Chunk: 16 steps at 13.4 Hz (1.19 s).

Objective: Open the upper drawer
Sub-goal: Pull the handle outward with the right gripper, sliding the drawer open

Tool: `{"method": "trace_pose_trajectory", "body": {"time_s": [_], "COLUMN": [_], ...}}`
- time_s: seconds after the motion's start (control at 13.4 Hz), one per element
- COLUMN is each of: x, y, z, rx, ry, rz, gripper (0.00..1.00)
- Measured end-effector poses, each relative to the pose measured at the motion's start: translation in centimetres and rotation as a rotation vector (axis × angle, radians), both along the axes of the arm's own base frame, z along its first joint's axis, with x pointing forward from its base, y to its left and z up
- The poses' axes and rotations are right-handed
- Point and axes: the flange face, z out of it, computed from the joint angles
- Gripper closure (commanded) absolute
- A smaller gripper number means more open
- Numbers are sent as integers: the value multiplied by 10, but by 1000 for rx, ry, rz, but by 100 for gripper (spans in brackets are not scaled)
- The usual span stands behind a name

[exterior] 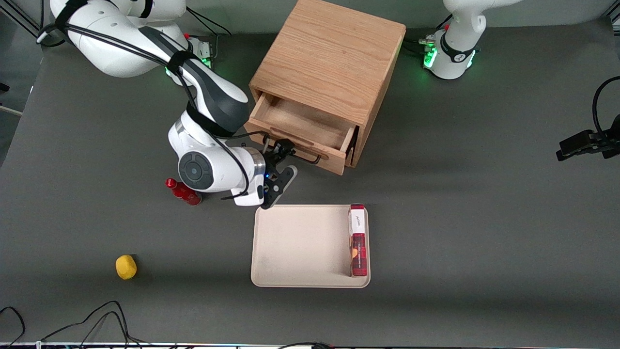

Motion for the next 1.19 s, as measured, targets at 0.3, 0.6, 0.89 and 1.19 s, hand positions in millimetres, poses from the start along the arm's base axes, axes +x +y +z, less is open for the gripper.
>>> {"method": "trace_pose_trajectory", "body": {"time_s": [0.3,0.6,0.89,1.19], "x": [38,65,82,98], "y": [-33,-56,-66,-76], "z": [6,8,5,12], "rx": [6,21,44,65], "ry": [-5,-29,-47,-76], "rz": [-10,-45,-63,-92], "gripper": [0,0,0,0]}}
